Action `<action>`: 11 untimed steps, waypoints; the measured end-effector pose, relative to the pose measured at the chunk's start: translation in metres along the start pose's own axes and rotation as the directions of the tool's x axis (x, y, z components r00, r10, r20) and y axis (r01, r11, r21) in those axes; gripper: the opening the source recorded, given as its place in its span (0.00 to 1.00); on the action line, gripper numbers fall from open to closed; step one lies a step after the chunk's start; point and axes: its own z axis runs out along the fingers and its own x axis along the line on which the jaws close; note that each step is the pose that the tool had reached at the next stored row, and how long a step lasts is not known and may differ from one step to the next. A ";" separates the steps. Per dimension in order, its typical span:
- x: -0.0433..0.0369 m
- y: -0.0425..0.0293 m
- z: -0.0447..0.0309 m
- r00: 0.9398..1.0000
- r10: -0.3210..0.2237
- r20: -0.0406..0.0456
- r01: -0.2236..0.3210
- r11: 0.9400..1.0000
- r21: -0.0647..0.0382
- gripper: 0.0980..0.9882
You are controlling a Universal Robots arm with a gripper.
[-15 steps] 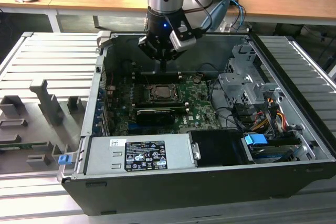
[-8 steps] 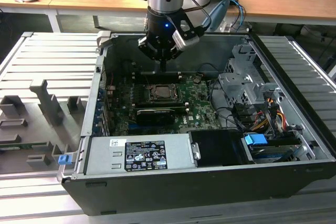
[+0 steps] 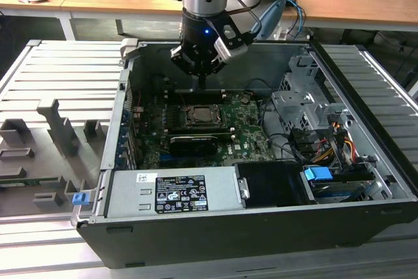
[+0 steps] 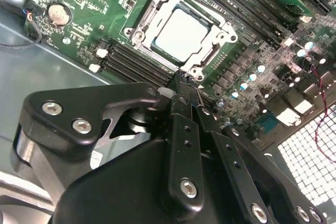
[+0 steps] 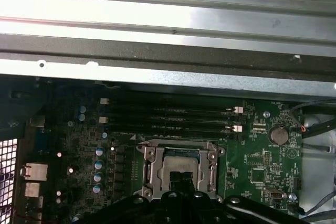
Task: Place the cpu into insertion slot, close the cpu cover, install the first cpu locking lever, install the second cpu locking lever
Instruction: 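Install the first cpu locking lever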
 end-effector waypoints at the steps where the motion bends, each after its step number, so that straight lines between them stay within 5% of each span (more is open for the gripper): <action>1: 0.0003 0.0000 0.0000 1.000 0.000 0.000 0.000 1.000 0.000 0.01; 11: 0.0138 0.0010 0.0002 1.000 0.010 0.001 -0.010 1.000 0.000 0.01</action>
